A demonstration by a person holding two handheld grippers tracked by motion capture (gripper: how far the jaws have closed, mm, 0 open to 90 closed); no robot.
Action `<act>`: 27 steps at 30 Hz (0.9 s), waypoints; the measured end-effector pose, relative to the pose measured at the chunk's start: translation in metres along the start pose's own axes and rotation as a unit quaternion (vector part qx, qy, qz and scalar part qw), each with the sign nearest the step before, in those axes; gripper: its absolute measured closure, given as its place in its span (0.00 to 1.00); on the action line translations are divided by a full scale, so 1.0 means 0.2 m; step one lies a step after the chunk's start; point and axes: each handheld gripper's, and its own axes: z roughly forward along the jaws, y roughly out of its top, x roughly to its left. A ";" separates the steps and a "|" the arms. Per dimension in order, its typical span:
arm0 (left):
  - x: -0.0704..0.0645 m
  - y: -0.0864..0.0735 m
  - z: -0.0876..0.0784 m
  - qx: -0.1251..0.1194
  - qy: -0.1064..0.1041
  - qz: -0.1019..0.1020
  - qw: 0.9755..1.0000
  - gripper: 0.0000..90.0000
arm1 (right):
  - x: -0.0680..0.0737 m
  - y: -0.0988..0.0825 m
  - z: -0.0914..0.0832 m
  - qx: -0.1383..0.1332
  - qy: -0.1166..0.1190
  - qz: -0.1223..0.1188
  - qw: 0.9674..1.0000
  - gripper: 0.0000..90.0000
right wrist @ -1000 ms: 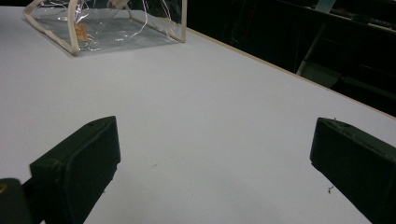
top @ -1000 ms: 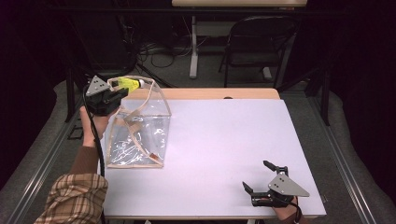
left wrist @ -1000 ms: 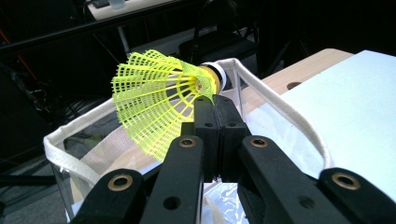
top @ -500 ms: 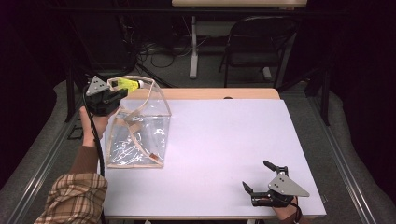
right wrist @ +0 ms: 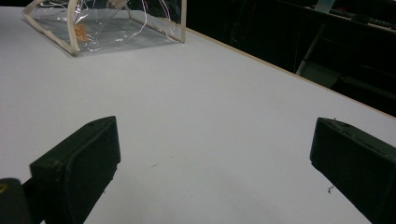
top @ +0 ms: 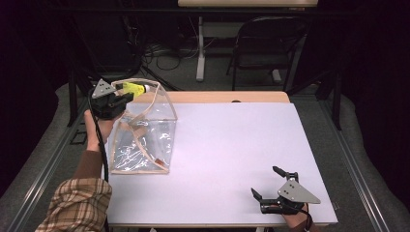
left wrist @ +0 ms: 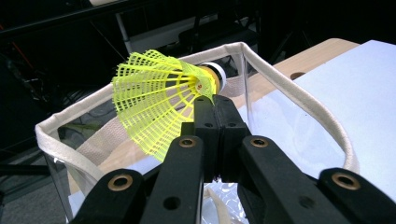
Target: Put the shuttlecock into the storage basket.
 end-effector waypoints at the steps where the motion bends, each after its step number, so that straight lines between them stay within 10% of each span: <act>1: 0.00 0.00 0.00 0.002 0.001 0.001 1.000 0.99 | 0.00 0.00 0.00 0.000 0.000 0.000 1.000 0.01; 27: 0.00 -0.01 0.08 0.030 -0.019 0.004 0.999 0.99 | 0.00 0.00 0.00 -0.001 0.001 0.000 1.000 0.01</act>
